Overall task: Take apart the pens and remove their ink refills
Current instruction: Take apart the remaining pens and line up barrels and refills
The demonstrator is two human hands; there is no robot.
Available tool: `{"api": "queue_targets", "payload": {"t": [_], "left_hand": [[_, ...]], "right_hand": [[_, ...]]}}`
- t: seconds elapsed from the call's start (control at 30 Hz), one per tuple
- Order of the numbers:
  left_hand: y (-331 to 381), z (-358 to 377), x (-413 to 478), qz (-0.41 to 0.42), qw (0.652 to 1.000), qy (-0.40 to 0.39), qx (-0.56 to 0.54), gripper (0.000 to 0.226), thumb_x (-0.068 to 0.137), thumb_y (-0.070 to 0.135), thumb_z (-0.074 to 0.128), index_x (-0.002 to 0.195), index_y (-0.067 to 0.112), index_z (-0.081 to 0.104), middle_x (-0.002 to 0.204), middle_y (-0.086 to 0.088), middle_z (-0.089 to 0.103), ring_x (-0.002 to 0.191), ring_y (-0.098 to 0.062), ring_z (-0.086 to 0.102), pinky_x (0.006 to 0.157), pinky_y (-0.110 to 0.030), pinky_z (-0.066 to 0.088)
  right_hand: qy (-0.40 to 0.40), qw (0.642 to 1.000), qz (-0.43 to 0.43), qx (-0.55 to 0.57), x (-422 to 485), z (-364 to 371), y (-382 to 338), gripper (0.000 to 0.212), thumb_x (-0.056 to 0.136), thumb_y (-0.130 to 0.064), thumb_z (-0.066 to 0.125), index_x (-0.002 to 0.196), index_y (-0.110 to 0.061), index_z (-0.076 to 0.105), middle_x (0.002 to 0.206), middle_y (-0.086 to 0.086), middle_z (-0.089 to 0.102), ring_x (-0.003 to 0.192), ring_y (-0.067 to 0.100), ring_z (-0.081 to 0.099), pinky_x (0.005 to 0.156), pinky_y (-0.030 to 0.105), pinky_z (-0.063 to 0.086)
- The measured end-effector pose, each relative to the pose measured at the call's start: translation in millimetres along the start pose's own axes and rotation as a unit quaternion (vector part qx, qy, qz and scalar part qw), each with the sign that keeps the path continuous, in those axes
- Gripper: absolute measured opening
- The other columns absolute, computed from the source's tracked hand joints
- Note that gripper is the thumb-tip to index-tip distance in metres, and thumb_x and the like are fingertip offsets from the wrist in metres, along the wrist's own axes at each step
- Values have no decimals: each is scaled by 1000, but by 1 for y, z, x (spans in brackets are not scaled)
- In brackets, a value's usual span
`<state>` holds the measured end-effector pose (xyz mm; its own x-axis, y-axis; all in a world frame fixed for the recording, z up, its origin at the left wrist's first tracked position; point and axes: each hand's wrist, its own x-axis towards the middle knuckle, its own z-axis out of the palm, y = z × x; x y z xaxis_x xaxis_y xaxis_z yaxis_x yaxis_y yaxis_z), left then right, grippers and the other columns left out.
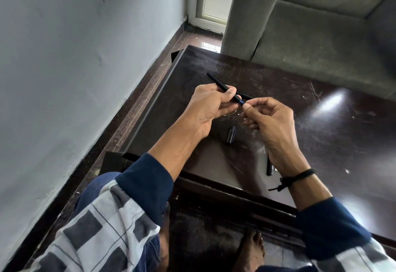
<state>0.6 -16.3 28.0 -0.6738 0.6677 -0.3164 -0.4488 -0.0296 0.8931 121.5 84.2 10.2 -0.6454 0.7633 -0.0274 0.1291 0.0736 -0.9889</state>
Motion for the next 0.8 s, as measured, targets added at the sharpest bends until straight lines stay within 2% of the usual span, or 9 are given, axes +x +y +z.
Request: {"api": "queue_targets", "payload": {"t": [0.17,0.37,0.53,0.7,0.8], "left_hand": [[-1,0,-1,-7,1000,-5,7,17,95,3,65,109,-5,70,106,-22,75,94,-27,75,79,-29,63],[-2,0,-1,-4,1000,-6,12,15,95,3,66,107,-5,71,105,-22,75,90,-24,74,79,-29,63],[-1,0,-1,-2,1000,-2,9,17,95,2,65,109,-7,70,105,-23,74,91,-25,74,80,-30,63],[-1,0,-1,2,1000,1,8,18,95,2,65,110,-7,70,105,-22,75,94,-27,74,80,-30,63],[-1,1,0,-3,1000,4,2,17,95,2,66,108,-6,70,104,-22,75,98,-30,75,79,-31,63]], "right_hand": [[4,999,-15,-29,0,-3,1,15,85,-8,81,96,-11,71,80,4,72,62,10,65,60,23,53],[6,999,-17,-32,0,-3,0,18,84,-8,82,98,-9,72,84,7,73,65,10,66,60,20,53],[3,1000,-8,-18,0,-2,0,13,86,-10,80,96,-11,72,79,7,74,60,9,64,58,18,51],[4,1000,-3,-4,-2,-1,-2,9,93,-21,75,97,-13,73,79,4,76,61,8,64,58,17,50],[10,1000,-11,-16,-1,-2,-1,4,91,-12,76,92,-15,72,78,3,74,62,8,63,58,18,50]]}}
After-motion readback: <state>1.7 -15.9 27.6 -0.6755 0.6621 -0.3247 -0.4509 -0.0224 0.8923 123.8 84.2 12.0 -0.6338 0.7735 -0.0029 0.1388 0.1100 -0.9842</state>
